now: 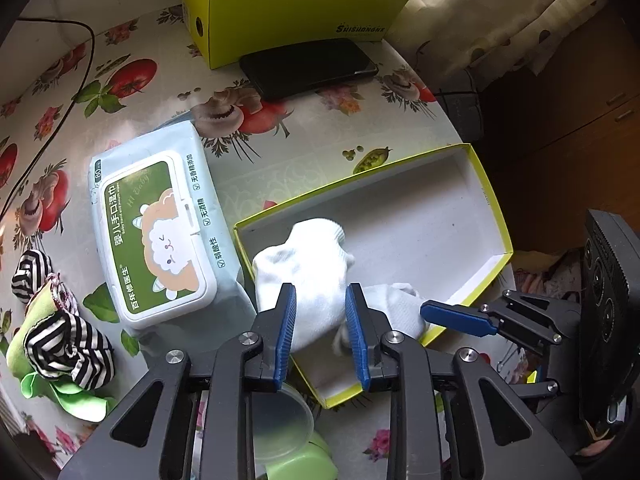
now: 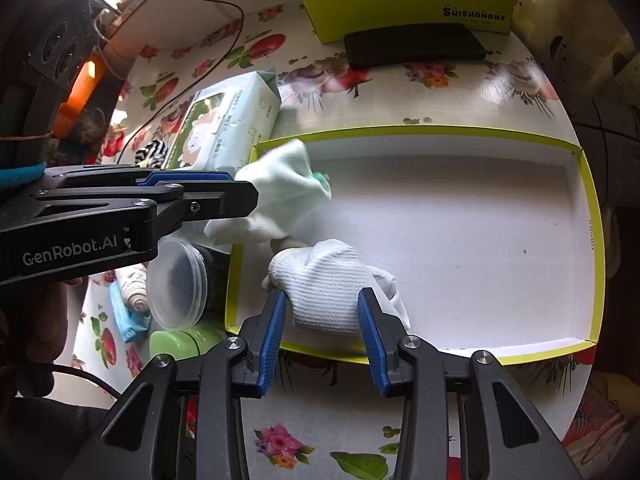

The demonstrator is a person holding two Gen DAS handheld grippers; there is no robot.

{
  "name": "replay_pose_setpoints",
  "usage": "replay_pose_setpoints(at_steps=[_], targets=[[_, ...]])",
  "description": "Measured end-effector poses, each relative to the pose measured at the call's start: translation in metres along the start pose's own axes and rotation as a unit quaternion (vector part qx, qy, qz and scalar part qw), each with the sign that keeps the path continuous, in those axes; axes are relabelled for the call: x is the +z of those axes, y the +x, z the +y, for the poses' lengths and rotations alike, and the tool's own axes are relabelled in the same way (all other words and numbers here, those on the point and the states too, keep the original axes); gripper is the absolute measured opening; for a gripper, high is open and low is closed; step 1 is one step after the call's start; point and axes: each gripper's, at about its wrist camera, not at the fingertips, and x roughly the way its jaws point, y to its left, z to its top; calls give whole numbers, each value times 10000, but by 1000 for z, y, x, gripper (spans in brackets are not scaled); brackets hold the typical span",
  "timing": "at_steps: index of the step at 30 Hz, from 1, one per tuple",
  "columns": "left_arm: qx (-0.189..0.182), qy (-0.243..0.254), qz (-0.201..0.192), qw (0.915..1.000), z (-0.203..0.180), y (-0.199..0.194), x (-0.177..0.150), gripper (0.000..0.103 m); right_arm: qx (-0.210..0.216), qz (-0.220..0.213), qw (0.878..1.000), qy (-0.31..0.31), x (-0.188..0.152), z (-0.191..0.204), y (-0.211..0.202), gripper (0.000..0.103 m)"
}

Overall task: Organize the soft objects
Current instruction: 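Carry both gloves into the yellow-rimmed white tray and open both grippers, then move both grippers back over the soft-item pile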

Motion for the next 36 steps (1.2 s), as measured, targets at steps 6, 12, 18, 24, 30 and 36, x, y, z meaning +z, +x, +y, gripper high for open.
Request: replay_pose_setpoints(at_steps=[6,12,18,24,30,36], targets=[[-67,-95,-167,9998,2,-19,-4,27,-86,-199,9997,-62,0,9,-19,46],[3,-96,-391,9992,9,-44,-20,27,-132,-426,9986,-266,3,28,-36,49],[111,-168,-660,9976,22,-71,-39,27,-123,-556,9972,-491,3,55,-46,50],[288,-380,-843,9953,41,-89,-63,27,-108,-593,9956,-718,3,82,-51,52],[502,-657,-877,9927,63,-98,-90,27,-48,-523,9940,-963,-2,110,-49,52],[711,-818,-920,9898,78,-105,-113,27,40,-384,9920,-1204,-10,136,-41,52]])
